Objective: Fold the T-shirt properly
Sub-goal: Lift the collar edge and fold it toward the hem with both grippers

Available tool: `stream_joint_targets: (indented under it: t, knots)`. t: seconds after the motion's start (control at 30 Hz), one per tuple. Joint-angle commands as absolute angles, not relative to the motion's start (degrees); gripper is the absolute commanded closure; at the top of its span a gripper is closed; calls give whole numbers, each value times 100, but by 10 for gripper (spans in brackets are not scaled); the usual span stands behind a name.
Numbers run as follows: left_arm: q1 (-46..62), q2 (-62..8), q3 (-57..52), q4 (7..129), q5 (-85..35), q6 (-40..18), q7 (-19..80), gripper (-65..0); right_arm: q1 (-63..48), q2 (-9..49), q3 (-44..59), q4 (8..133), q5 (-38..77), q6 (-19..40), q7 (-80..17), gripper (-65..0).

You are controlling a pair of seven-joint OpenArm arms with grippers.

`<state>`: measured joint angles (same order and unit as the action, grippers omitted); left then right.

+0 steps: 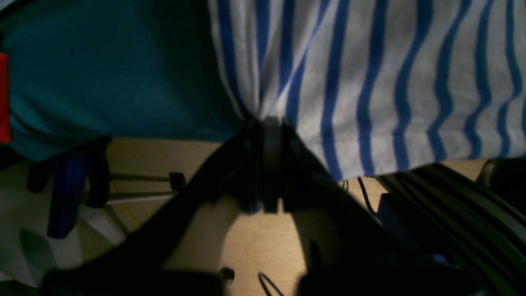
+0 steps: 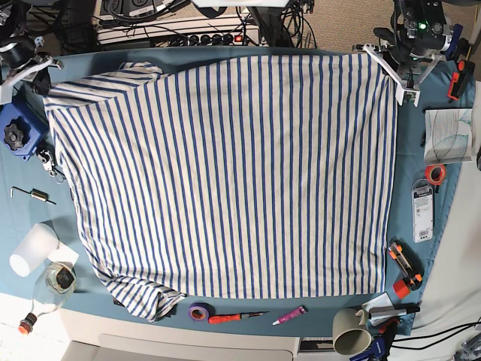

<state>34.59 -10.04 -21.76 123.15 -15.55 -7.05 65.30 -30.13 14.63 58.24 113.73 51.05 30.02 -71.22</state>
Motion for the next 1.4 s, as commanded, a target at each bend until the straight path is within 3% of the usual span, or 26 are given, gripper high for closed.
stream_joint_targets:
  t: [0.0, 0.3, 0.57, 0.87, 1.37]
  knots:
    - [3566, -1052, -2196, 12464, -1503, -749, 6580, 0, -3048, 1507, 5992, 11467, 5186, 2939, -7037, 0]
    - [4143, -1052, -2589, 13200, -1529, -760, 6263, 0, -3146, 1288, 6423, 11472, 5616, 2943, -7144, 0]
    - [4056, -1050, -2718, 13214, -2106, -1282, 5859, 0, -2987, 1332, 6412, 11469, 5542, 2952, -6914, 0]
    - [3662, -1050, -2718, 13196, -2102, -1278, 5631, 0, -2692, 1334, 6405, 11469, 5218, 2753, -6864, 0]
    - [3223, -1452, -2718, 12632, -1831, -1275, 5437, 0, -2128, 1699, 4917, 11465, 3177, 2324, -6169, 0]
